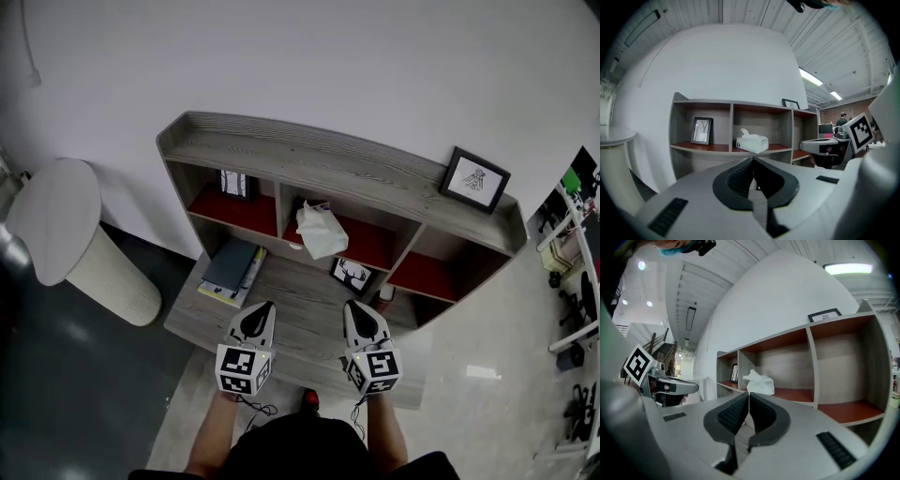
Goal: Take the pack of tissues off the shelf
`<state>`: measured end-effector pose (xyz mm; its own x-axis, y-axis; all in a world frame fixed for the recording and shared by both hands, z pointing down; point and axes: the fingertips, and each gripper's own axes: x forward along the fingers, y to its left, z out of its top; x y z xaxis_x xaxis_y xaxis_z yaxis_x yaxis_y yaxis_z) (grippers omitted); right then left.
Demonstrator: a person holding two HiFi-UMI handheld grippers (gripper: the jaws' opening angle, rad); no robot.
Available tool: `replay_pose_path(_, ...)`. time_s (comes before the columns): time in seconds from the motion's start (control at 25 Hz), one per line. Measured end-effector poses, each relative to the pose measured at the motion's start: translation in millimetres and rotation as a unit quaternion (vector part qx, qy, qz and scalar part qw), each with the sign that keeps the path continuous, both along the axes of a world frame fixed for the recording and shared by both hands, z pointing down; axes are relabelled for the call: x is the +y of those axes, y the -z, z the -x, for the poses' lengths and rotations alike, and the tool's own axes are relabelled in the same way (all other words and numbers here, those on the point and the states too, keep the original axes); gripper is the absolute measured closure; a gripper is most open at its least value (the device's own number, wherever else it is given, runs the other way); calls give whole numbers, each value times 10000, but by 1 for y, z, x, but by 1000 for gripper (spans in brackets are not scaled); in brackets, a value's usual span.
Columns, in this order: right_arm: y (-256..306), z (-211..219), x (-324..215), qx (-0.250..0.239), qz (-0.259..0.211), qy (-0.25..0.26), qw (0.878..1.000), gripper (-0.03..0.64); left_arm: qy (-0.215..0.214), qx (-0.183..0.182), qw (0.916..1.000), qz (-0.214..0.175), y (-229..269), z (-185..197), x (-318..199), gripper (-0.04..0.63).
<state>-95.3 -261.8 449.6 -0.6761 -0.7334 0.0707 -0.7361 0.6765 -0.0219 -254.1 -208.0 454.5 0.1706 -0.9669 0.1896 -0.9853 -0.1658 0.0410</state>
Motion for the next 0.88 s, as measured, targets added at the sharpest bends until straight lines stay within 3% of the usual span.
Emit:
replay_pose_path(0.76,15,18,-97,64,-149,797,9967,585,934,38,9956,59,-11,10,-25,589)
replay_pose_path(0.8,14,20,-100,87,-135,853,9962,580,972,37,9952,72,-12,11,-25,589)
replay_pose_path(0.88,12,25,-107,146,-92,975,9951,508,1039,40,9945,105,-14,12,-23,589)
